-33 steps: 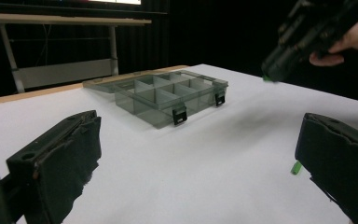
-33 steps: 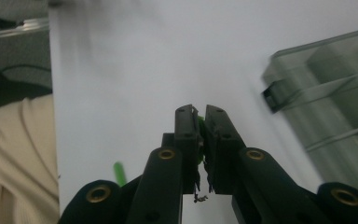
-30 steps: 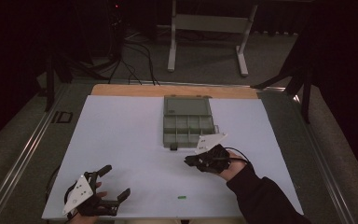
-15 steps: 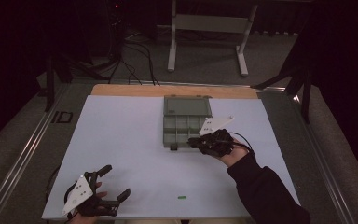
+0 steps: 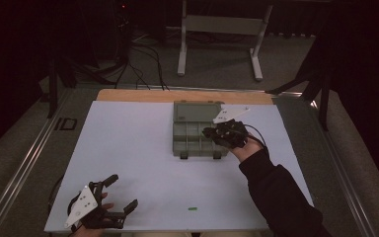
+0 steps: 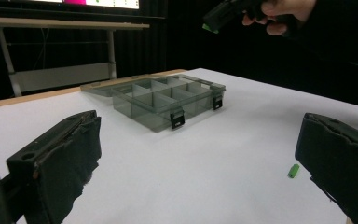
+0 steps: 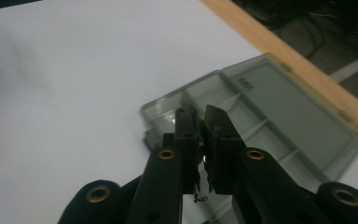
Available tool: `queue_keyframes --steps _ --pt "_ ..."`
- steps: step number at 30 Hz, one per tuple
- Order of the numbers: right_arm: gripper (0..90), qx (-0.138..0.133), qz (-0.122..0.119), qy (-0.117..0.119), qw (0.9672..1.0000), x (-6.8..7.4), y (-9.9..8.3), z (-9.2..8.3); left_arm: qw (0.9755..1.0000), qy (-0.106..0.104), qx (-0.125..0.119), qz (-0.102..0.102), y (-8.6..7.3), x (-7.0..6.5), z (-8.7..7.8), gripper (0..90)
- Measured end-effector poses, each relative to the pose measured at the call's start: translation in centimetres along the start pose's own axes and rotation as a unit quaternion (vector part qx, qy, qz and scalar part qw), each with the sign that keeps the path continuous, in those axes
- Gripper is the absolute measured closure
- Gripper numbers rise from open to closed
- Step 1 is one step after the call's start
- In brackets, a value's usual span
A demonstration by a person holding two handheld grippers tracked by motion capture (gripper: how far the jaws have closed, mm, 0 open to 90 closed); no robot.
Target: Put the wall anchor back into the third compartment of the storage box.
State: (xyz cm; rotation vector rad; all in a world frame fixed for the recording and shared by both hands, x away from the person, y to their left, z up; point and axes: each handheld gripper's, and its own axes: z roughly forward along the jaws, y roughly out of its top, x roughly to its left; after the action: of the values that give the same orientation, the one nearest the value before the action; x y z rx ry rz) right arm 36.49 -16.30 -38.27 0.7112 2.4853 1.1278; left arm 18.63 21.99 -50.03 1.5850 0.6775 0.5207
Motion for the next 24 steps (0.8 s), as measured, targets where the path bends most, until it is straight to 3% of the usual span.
queue_keyframes --steps 14,24 --pt "84.4 -0.005 0.046 -0.062 0.997 -3.2 0.8 1.5 1.0 -0.002 0.001 0.001 0.0 0.0 0.0 0.2" --pt "84.4 -0.008 0.08 -0.104 0.9913 -4.4 1.0 2.8 1.0 -0.002 0.001 0.0 0.0 0.0 0.0 0.2"
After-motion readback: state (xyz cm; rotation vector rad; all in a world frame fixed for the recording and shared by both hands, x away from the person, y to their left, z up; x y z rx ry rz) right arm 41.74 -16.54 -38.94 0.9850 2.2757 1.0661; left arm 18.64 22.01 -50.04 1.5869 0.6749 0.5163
